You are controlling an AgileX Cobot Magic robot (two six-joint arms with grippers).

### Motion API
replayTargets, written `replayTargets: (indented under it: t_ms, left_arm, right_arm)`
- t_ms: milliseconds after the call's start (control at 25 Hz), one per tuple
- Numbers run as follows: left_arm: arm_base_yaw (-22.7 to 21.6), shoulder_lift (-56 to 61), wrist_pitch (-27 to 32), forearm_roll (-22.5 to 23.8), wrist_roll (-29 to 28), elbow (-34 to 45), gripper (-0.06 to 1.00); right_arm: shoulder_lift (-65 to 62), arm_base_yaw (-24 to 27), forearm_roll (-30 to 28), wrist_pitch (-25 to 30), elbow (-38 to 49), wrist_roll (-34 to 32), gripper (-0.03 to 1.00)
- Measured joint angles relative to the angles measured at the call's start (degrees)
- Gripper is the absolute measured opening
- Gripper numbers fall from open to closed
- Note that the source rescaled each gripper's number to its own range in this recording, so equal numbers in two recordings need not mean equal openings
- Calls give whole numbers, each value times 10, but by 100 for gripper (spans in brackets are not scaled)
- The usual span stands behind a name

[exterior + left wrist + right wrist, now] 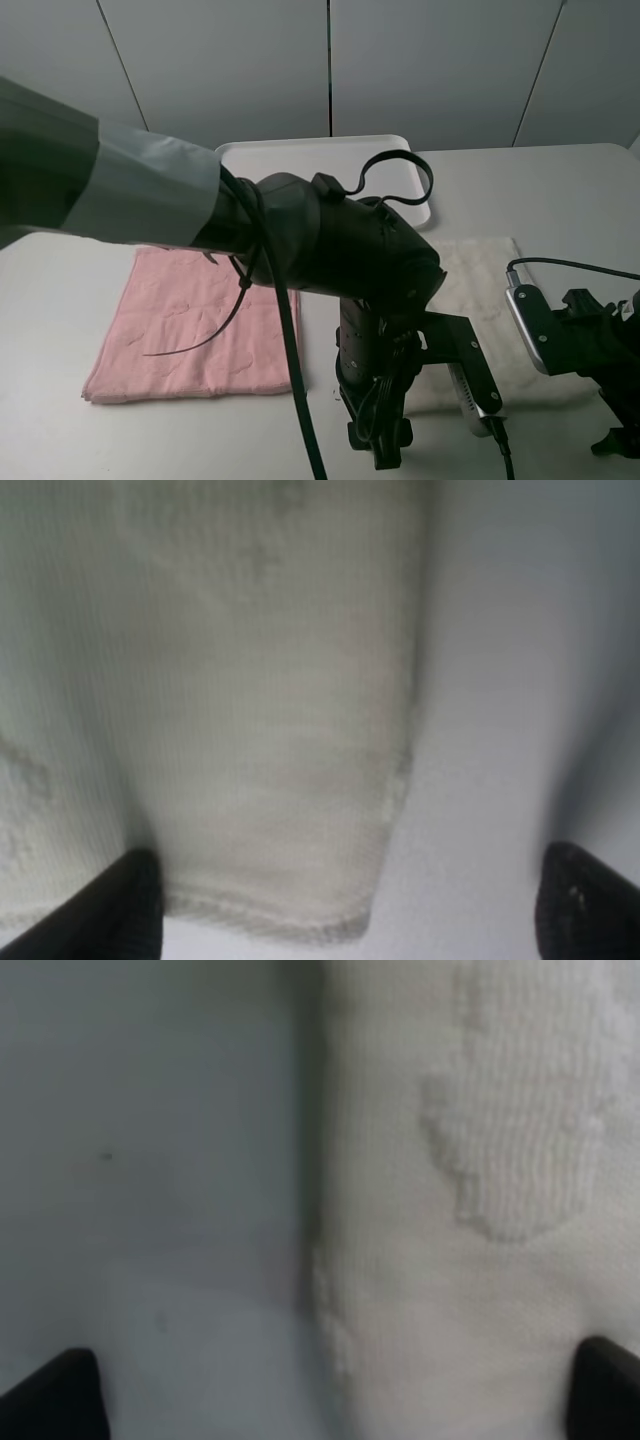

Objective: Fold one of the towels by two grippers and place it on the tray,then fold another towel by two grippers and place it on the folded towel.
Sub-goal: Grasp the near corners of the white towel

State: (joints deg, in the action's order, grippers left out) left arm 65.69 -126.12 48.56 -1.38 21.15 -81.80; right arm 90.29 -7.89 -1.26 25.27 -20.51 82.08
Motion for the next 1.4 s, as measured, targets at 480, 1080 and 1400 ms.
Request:
replayTargets:
  t_ms: [480, 1080, 1400]
  left_arm:
    - [0, 0, 1, 1, 0, 0, 96]
    - [0, -1, 1, 2, 0, 0, 96]
    - [0, -1, 1, 14, 0, 0, 96]
  right_arm:
    - [1, 0, -2, -25, 0, -1, 62]
    - [0, 0, -6, -48, 14, -2, 36]
    - [0, 0, -6, -65, 14, -2, 0]
